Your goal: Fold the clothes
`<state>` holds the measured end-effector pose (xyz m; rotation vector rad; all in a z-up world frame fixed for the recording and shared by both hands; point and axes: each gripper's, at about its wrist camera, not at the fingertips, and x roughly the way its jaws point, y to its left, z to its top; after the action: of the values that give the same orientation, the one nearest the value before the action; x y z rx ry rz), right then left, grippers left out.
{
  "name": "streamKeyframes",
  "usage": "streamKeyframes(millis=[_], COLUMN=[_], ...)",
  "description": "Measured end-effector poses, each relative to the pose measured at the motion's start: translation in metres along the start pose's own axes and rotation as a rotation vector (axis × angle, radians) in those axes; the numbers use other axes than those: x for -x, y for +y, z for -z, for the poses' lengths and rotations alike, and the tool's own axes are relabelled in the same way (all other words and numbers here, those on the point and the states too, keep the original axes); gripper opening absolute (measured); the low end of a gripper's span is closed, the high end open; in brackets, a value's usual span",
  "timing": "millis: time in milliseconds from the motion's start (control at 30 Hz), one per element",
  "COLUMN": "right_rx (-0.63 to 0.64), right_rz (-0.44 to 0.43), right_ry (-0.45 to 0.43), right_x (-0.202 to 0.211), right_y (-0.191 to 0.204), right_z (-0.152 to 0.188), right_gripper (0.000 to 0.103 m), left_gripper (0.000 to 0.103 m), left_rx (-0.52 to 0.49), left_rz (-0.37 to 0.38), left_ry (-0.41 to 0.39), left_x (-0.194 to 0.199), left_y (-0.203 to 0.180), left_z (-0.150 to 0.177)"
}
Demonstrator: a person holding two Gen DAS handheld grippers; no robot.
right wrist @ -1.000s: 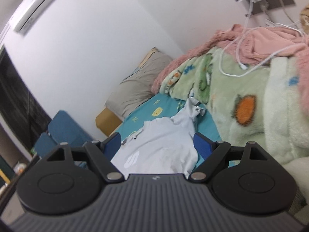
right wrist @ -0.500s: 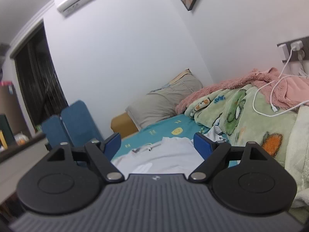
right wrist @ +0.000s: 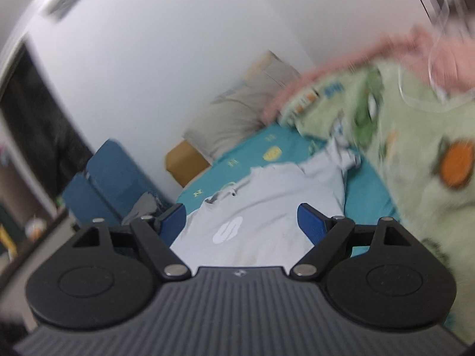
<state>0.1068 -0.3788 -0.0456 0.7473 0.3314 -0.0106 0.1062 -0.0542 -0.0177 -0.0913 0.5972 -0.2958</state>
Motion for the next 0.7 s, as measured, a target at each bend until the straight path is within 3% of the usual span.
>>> streamKeyframes(millis=[133,267,300,400,533,600,700], right_rx=[-0.185,-0.349,-0.363,-0.338,-0.229,-0.100,-0.052], right_rz=[0.035,0.090,0.103,0.140,0.205,0.195,0.199], right_ry=[0.050,0.058,0.055,0.048,0.040,0.026,-0.006], right_x=[-0.068,-0.127,-0.141,-0.183,-0.234,-0.255,-0.284], right_y=[-0.050,-0.106,-0.116,-0.138,-0.153,-0.147,-0.143], right_z=[-0.020,-0.016,-0.016,-0.020,-0.018,-0.015,-0.019], right_gripper=[0.085,0.084,0.084,0.084,0.083,0.083,0.083], left_gripper=[0.103,0.103,0.103,0.103,0.103,0.103,0.103], left_rx=[0.047,0.085,0.094,0.121,0.209,0.247,0.302], left_rz=[-0.024,-0.048,-0.082,-0.164,-0.174,-0.168,-0.132], left_ry=[0.015,0.034,0.022,-0.006,0.003,0.037,0.103], left_x=[-0.014,-0.034,-0.037,-0.042,-0.049,-0.055,-0.069], left_y=[0.010,0.018,0.019,0.025,0.036,0.041,0.050], left_z=[0.005,0.008,0.009,0.006,-0.005,-0.008,-0.011])
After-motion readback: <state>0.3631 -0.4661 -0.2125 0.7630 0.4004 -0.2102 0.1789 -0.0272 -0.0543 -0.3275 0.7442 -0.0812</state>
